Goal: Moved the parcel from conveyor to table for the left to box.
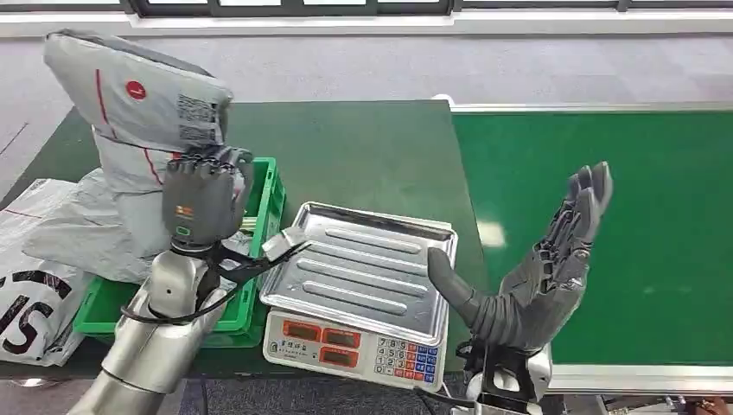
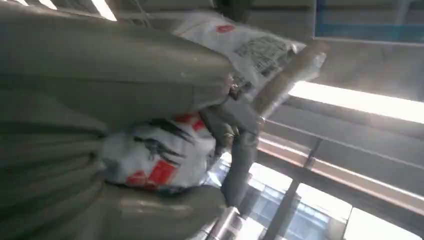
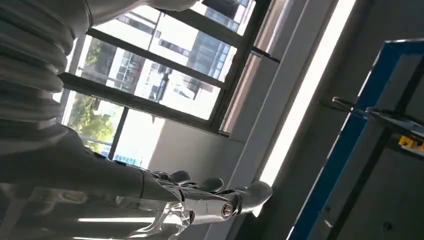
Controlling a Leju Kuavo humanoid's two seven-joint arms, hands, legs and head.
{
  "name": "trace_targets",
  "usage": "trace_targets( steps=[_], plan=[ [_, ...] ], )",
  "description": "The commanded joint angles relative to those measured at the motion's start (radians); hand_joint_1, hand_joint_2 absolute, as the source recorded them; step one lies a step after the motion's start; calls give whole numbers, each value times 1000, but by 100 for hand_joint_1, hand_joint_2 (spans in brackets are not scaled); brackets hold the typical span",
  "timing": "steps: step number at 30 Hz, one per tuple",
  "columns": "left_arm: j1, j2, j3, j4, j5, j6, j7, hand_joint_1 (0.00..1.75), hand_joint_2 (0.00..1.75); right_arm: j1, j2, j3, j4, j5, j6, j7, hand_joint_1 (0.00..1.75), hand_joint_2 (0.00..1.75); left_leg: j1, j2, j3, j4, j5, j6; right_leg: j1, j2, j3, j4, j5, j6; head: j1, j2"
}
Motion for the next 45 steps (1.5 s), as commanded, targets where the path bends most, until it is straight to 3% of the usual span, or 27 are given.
trace_targets(
  steps=[1, 7, 8, 13, 17, 22, 26, 30, 31, 32, 34, 35, 38, 42, 44, 45],
  plan=[
    [14, 72, 54, -7, -78, -4, 113, 175, 175, -12, -17, 46, 48, -4, -3, 10, 0, 175, 0, 2, 1, -1, 0, 0, 0, 1, 1, -1, 1, 0, 0, 0],
    [40, 92, 104, 124, -78, -4, 165, 175, 175, -4, -9, 39, 36, -2, 20, 13, 0, 175, 0, 4, 3, -2, 0, 0, 0, 2, 2, -2, 1, -1, 0, 0],
    [40, 75, 141, 140, -78, -4, 128, 175, 175, -4, -7, 37, 35, 0, 22, 14, 0, 175, 0, 2, 1, 0, 0, 0, 1, 1, 0, 0, 1, -1, 0, 0],
    [-24, 75, 41, 387, -78, -4, 245, 175, 175, -20, 5, 27, 33, 15, 43, 28, 0, 175, -1, 2, 3, -2, 1, 0, 0, 0, 2, -2, 1, -1, 0, 0],
    [-65, 0, 136, 567, -78, -4, 166, 175, 175, -38, 24, 13, 13, 41, 53, 49, 0, 175, -1, 0, 2, -1, 1, 0, 0, -2, 1, -1, 1, -1, 0, 0],
    [-65, 0, 136, 567, -78, -4, 166, 175, 175, -38, 24, 13, 13, 41, 53, 49, 0, 175, 1, 1, 1, -2, 3, -1, 1, -2, 1, -3, 2, -1, 0, 0],
    [-154, -69, 197, 795, -77, -4, 95, 175, 175, -38, 50, -9, -33, 86, 68, 83, 0, 175, -1, 0, 0, 0, 1, -1, 0, -1, 0, 0, 1, -1, 0, 0],
    [-196, -118, 237, 849, -68, -27, 54, 175, 175, -28, 68, -31, -80, 126, 93, 114, 0, 175, -1, -3, 0, 0, 2, -1, 0, -4, 1, 0, 1, -1, 0, 0],
    [-201, -121, 245, 842, -78, -15, 56, 131, 175, -23, 74, -37, -90, 135, 100, 117, 0, 175, 0, -3, 0, -1, 3, -1, 0, -6, 1, -1, 2, -1, 0, 0],
    [-197, -118, 235, 827, -78, -4, 62, 0, 175, -21, 78, -40, -93, 137, 105, 117, 0, 175, 0, -2, 0, 0, 2, -1, 0, -5, 0, -1, 2, -1, 0, 0],
    [-190, -130, 253, 789, -71, -6, 58, 0, 175, -17, 84, -44, -101, 142, 110, 117, 0, 175, 0, -2, -1, 0, 3, -1, 1, -5, 0, -1, 2, -1, 0, 0],
    [-180, -137, 274, 756, -52, -4, 40, 0, 0, -11, 88, -49, -107, 147, 111, 118, 0, 175, 0, -2, -1, -1, 3, -1, 1, -5, 0, -2, 2, -1, 0, 0],
    [-115, -194, 421, 544, 293, -4, -170, 0, 0, 9, 102, -62, -113, 167, 104, 114, 0, 175, 1, -2, -1, 0, 3, -1, 1, -7, 0, -2, 2, -1, 0, 0],
    [33, -231, 493, 187, 840, -199, -350, 0, 0, 9, 93, -68, -95, 164, 83, 107, 0, 175, 0, 0, -2, 1, 2, -1, 1, -2, -2, -1, 2, -1, 0, 0],
    [111, -244, 518, 69, 1005, -212, -380, 0, 0, 5, 93, -79, -87, 147, 79, 99, 0, 175, 0, 2, 0, 0, 1, -1, 0, 1, -1, -1, 2, -1, 0, 0],
    [165, -265, 529, 1, 1097, -149, -438, 0, 0, 0, 94, -88, -82, 125, 83, 95, 0, 175, 0, 5, 1, -1, 1, -1, 0, 2, 0, -2, 3, -1, 0, 0]
  ],
)
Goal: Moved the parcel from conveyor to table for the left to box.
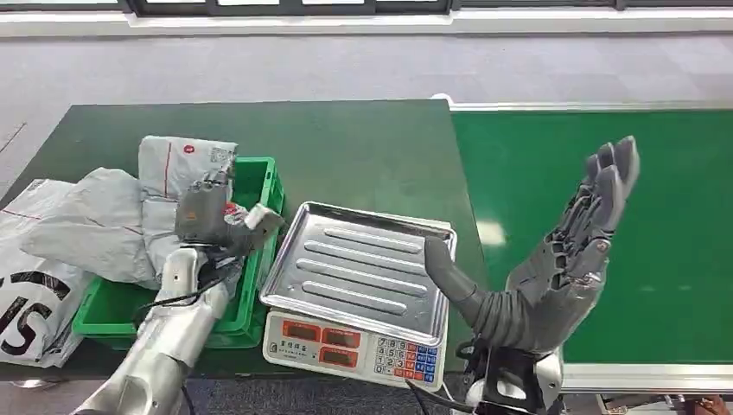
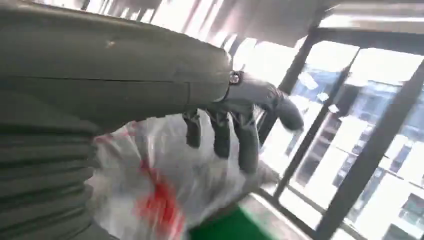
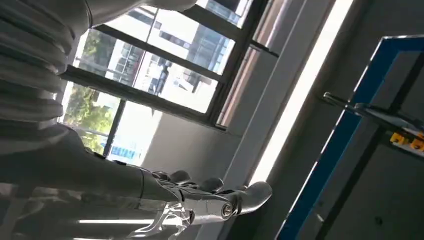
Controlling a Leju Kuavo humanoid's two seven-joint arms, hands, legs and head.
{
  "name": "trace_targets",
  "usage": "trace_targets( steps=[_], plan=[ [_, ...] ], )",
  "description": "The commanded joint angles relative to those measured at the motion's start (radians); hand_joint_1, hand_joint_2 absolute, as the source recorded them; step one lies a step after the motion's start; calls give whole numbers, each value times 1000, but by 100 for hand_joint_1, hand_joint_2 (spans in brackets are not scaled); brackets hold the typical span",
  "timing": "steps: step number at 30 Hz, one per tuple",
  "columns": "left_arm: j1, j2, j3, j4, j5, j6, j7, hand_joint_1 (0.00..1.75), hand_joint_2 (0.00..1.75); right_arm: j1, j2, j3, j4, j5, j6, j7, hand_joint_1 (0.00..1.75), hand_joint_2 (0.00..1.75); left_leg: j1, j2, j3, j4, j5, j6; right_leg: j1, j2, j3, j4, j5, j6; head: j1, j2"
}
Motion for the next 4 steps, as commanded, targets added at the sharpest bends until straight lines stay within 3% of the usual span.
trace_targets(
  steps=[1, 4],
  plan=[
    [300, -116, 183, -591, 664, -93, -219, 0, 0, -13, 6, -83, 31, -49, -15, -22, 0, 175, 0, 5, 2, -2, -1, 1, 1, 2, 1, -3, 0, 0, 0, 0],
    [425, -124, 128, -709, 821, -138, -260, 0, 0, -4, 7, -113, 25, -52, -12, -20, 0, 175, 0, 8, 2, -2, -3, 1, 0, 6, 0, -2, 0, 0, 0, 0]
  ],
)
